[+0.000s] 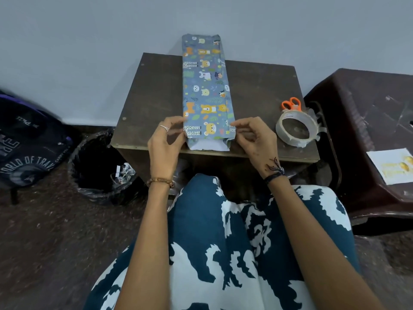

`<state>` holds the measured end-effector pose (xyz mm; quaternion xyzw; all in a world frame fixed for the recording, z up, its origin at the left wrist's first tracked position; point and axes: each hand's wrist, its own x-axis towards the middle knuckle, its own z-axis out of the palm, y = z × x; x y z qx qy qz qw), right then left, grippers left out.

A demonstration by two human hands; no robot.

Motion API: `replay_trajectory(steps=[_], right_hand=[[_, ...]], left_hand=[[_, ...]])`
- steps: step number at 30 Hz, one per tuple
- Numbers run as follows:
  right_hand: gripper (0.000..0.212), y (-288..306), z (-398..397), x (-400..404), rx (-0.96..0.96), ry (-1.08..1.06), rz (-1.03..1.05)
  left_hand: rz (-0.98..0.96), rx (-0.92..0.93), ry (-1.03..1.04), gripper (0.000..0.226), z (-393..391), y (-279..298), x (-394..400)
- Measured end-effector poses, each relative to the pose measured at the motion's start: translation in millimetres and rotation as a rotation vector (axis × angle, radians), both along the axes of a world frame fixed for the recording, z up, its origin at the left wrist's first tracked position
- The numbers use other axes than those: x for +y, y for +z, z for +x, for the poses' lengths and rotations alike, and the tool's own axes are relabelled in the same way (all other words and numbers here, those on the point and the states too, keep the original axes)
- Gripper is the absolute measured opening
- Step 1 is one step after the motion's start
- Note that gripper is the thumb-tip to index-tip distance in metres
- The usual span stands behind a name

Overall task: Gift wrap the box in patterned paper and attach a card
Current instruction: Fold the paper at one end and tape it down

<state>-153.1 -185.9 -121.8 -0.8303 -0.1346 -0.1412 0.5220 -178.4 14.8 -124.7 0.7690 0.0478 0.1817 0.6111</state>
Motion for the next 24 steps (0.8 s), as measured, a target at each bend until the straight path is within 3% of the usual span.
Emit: replay_trajectory(steps=[4,15,24], right_hand=[[0.021,-2.4,6.2,1.2,-0.045,0.035,-0.021],[0.014,-5.6,9.9,4.1,-0.08,0.034,0.05],[0.01,-7.4,9.1,4.6,-0.146,0.007,-0.018]], left_hand=[[-0.039,-0.01,0.006,0.034,2.2,-4.3,4.0],[-0.261,-0.019,0.069,0.028,5.2,-5.1,-1.2],[-0.224,-0.05,0.088,0.027,6.5,-4.6,-4.0]])
